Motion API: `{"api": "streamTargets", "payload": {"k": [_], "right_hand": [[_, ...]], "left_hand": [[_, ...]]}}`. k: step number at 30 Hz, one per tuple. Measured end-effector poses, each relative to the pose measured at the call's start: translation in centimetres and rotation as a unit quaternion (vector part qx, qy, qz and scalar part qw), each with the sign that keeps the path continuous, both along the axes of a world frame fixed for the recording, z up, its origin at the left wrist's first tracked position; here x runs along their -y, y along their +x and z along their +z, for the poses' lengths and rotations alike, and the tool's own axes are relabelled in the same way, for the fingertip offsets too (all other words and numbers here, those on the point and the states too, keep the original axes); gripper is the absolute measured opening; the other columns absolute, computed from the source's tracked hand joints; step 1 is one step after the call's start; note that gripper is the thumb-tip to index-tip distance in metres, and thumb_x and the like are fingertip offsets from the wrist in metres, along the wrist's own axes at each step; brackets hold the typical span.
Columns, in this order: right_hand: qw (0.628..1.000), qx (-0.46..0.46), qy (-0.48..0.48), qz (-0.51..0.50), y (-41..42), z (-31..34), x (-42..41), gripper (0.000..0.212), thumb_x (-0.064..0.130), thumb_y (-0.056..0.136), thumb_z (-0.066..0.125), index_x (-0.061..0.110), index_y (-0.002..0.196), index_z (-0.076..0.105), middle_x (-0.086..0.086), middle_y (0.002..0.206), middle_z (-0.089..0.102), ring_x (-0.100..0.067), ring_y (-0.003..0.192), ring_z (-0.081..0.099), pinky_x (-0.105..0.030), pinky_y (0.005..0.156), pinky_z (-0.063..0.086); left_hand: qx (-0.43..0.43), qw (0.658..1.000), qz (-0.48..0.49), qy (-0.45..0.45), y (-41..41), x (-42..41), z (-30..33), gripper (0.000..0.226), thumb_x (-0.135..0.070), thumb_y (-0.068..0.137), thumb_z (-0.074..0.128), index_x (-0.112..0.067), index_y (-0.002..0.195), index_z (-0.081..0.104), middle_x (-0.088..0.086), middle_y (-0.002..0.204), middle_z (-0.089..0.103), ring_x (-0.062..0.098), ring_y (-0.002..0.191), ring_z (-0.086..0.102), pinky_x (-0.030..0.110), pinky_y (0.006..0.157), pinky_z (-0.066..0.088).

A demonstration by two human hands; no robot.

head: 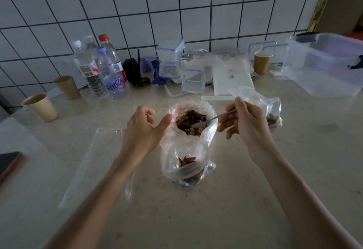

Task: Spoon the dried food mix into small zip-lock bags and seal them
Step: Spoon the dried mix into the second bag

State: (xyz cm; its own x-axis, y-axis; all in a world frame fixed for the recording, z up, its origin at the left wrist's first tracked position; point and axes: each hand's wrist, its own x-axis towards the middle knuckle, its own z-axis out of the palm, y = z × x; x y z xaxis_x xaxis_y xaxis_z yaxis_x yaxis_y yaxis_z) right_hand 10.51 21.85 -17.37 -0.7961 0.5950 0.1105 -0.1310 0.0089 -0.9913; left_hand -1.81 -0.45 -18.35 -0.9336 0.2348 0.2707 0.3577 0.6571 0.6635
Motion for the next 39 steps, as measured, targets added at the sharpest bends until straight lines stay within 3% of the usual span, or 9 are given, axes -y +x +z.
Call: {"api": "streamTargets", "payload": {"k": [3, 7, 10, 14, 20, 24, 31, 36, 39], "right_hand": [[0.995, 0.017, 0.098, -0.001, 0.0, -0.3, -0.1, 0.043, 0.035, 0.113, 0.036, 0.004, 0.094, 0.060, -0.011, 0.069, 0.075, -0.030, 0.058, 0.073, -0.034, 0.043, 0.050], [0.979, 0.006, 0.201, -0.009, 0.2, -0.3, -0.1, 0.041, 0.038, 0.111, 0.039, 0.012, 0.087, 0.060, -0.004, 0.064, 0.074, -0.023, 0.052, 0.071, -0.031, 0.039, 0.050], [0.975, 0.015, 0.220, -0.010, 0.1, -0.4, -0.1, 0.039, 0.035, 0.111, 0.043, 0.011, 0.086, 0.060, -0.004, 0.062, 0.073, -0.022, 0.049, 0.070, -0.033, 0.039, 0.050], [0.982, 0.033, 0.184, -0.016, -0.1, -0.8, -0.4, 0.037, 0.032, 0.110, 0.045, 0.007, 0.089, 0.061, -0.006, 0.064, 0.074, -0.024, 0.052, 0.072, -0.034, 0.039, 0.053], [0.987, 0.041, 0.150, -0.032, -0.8, -1.8, -0.1, 0.032, 0.023, 0.111, 0.045, 0.009, 0.089, 0.063, -0.006, 0.070, 0.076, -0.026, 0.057, 0.074, -0.033, 0.040, 0.054], [0.994, 0.057, 0.091, 0.000, -1.0, -2.0, 0.4, 0.031, 0.021, 0.111, 0.044, 0.005, 0.094, 0.064, -0.011, 0.074, 0.076, -0.029, 0.061, 0.075, -0.034, 0.043, 0.055], [0.996, 0.076, -0.013, 0.043, -0.9, -2.1, 0.8, 0.031, 0.016, 0.112, 0.043, -0.005, 0.103, 0.064, -0.018, 0.080, 0.077, -0.031, 0.064, 0.074, -0.032, 0.046, 0.054], [0.993, 0.077, -0.086, 0.036, -0.9, -2.3, 0.6, 0.033, 0.018, 0.111, 0.043, -0.006, 0.104, 0.065, -0.021, 0.084, 0.078, -0.031, 0.066, 0.075, -0.030, 0.048, 0.056], [0.991, 0.076, -0.109, 0.028, -0.8, -2.2, 0.4, 0.034, 0.020, 0.111, 0.043, -0.003, 0.104, 0.067, -0.018, 0.086, 0.079, -0.029, 0.069, 0.076, -0.029, 0.050, 0.056]], "left_hand": [[0.109, 0.992, -0.024, -0.064, -1.2, -1.2, -0.5, 0.086, -0.081, 0.083, 0.058, -0.016, 0.138, 0.052, -0.007, 0.117, 0.059, 0.013, 0.103, 0.059, 0.032, 0.082, 0.046], [0.156, 0.985, -0.059, -0.042, -1.6, -1.9, -0.9, 0.061, -0.067, 0.076, 0.077, -0.024, 0.114, 0.058, -0.010, 0.102, 0.065, 0.005, 0.087, 0.061, 0.025, 0.064, 0.046], [0.157, 0.984, -0.084, -0.002, -1.4, -2.0, -1.1, 0.063, -0.052, 0.070, 0.089, -0.022, 0.119, 0.061, -0.010, 0.103, 0.067, 0.006, 0.089, 0.065, 0.024, 0.066, 0.051], [0.151, 0.979, -0.107, 0.088, -0.9, -1.8, -1.9, 0.066, -0.033, 0.070, 0.094, -0.022, 0.127, 0.064, -0.009, 0.111, 0.069, 0.010, 0.096, 0.069, 0.032, 0.080, 0.061], [0.168, 0.961, -0.140, 0.167, -0.5, -1.7, -2.2, 0.057, -0.027, 0.071, 0.092, -0.037, 0.120, 0.065, -0.018, 0.109, 0.070, -0.007, 0.088, 0.069, 0.017, 0.063, 0.059], [0.175, 0.952, -0.153, 0.197, -0.1, -1.8, -1.9, 0.051, -0.023, 0.075, 0.090, -0.041, 0.117, 0.067, -0.025, 0.103, 0.072, 0.000, 0.091, 0.073, 0.028, 0.072, 0.064], [0.182, 0.946, -0.163, 0.212, 0.3, -1.8, -1.8, 0.053, -0.023, 0.080, 0.087, -0.032, 0.128, 0.066, -0.012, 0.115, 0.074, 0.015, 0.107, 0.072, 0.046, 0.091, 0.063], [0.180, 0.947, -0.154, 0.217, 0.3, -1.8, -1.9, 0.049, -0.027, 0.078, 0.088, -0.041, 0.119, 0.066, -0.016, 0.110, 0.075, 0.011, 0.105, 0.073, 0.041, 0.090, 0.062], [0.172, 0.946, -0.144, 0.233, 0.2, -1.9, -1.8, 0.047, -0.029, 0.078, 0.087, -0.036, 0.120, 0.069, -0.017, 0.108, 0.076, 0.009, 0.100, 0.074, 0.034, 0.085, 0.063]]}}
